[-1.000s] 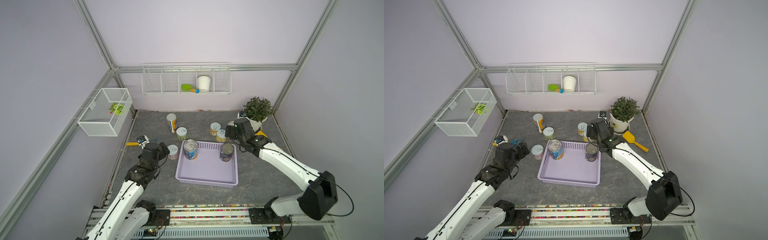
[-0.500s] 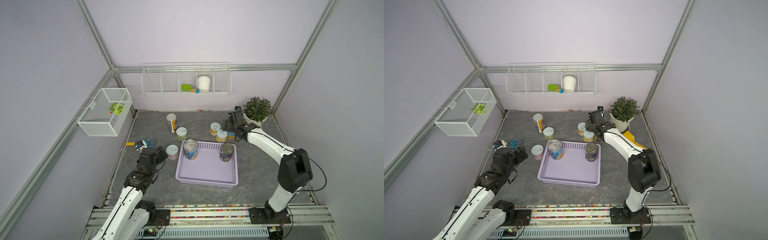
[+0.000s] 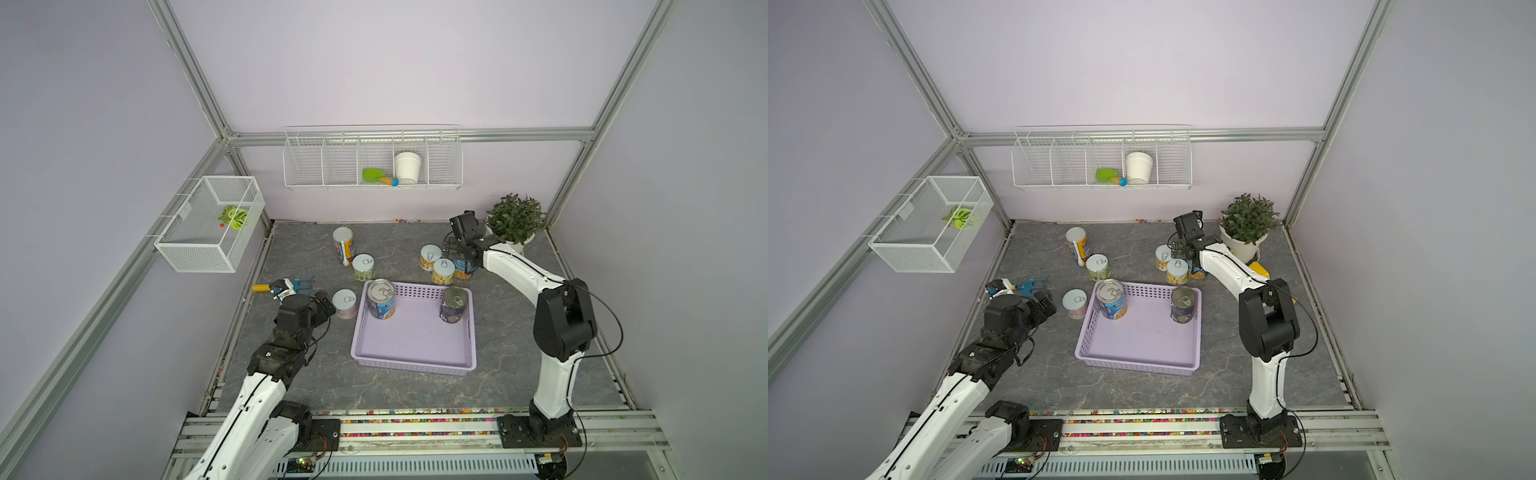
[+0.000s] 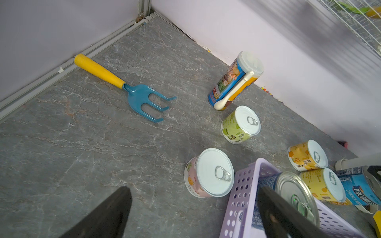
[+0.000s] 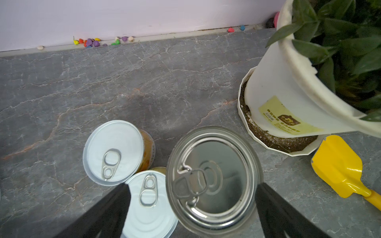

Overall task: Put the canned food in the basket
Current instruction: Pick up the canned food from the center of the board.

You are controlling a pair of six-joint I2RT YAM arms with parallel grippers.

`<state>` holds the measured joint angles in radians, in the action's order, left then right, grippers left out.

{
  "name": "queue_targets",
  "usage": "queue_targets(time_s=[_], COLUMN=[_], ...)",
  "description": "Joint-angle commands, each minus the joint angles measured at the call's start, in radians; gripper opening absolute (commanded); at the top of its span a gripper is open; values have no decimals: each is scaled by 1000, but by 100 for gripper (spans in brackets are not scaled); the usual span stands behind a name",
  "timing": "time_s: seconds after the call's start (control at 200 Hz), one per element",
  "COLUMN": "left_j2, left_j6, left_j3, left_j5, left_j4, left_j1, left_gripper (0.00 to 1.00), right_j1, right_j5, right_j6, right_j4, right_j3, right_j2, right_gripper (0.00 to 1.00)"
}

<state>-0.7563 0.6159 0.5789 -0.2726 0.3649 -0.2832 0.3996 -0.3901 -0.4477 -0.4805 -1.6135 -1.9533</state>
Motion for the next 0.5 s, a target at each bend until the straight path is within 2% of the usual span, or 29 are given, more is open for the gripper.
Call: queue_targets(time_s=[0.0,0.165,0.495], left_j2=[-17,-12,-29], left_j6=[-10,-7,-4], left_j3=[9,6,7], left_j5=[5,3,6], left_j4=[-11,-7,-12], left_j1=[4,5,6], left_gripper=[99,100,99], right_j1=[-14,-39,-61], right_j5=[-30,12,44], right_j6=[0,-13,-25], right_j4=[-39,-18,-60], right_j3=[-13,17,-36], right_j2=[-2,-7,-76], right_gripper=[99,99,99])
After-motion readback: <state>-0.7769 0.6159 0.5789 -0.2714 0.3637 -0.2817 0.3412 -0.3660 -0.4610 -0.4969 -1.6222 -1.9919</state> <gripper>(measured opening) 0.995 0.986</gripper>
